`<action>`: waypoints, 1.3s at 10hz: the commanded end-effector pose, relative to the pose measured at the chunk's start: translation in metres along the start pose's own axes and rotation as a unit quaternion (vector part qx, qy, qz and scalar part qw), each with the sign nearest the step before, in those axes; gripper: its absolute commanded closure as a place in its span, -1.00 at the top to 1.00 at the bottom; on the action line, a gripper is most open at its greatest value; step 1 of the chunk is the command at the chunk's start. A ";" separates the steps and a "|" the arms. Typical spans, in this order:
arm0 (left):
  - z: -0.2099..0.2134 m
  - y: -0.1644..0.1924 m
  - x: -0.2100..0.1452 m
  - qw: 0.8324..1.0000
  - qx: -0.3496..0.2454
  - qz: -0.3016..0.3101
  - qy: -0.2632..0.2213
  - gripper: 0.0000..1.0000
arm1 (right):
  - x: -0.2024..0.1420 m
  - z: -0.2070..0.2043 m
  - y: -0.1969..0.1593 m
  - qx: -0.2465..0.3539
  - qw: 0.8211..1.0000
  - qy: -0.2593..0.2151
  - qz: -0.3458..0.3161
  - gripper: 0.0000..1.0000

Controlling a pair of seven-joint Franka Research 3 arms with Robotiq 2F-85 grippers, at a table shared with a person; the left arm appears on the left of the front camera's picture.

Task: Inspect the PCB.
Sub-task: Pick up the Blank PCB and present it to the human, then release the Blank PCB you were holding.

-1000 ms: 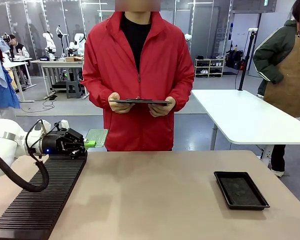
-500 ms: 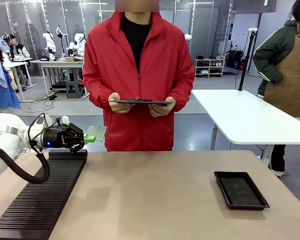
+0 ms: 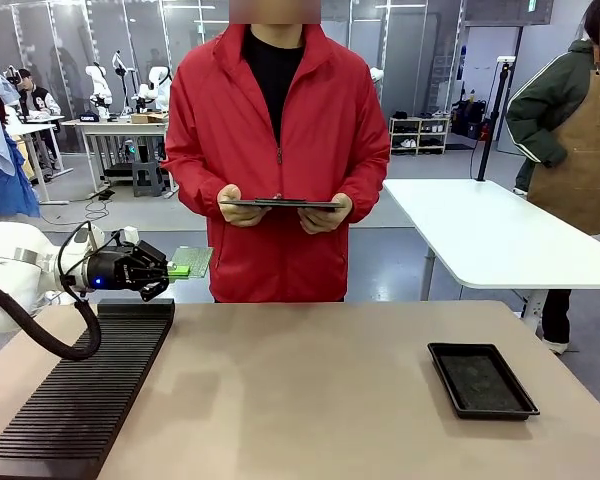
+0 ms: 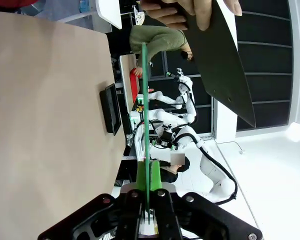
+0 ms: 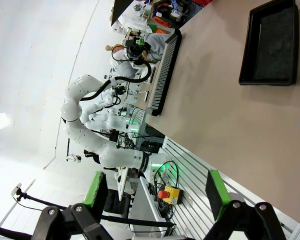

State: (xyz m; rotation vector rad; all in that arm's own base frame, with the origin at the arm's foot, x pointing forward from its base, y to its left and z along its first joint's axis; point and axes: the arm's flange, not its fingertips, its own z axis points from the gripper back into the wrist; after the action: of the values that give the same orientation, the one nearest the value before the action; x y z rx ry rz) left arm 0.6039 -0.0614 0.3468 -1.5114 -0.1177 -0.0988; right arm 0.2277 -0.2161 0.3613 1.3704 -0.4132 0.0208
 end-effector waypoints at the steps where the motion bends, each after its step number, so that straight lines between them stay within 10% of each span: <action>1: -0.001 0.001 -0.002 1.000 0.000 0.003 0.001 -0.94 | 0.000 0.000 0.001 0.005 1.000 -0.002 0.003 1.00; 13: -0.001 0.001 -0.002 1.000 0.000 0.003 0.001 -0.94 | 0.000 0.000 0.001 0.005 1.000 -0.002 0.003 1.00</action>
State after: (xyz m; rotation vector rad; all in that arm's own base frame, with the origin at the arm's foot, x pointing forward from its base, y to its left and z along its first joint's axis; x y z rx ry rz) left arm 0.6033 -0.0615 0.3458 -1.5117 -0.1157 -0.0970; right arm 0.2277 -0.2161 0.3613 1.3704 -0.4132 0.0208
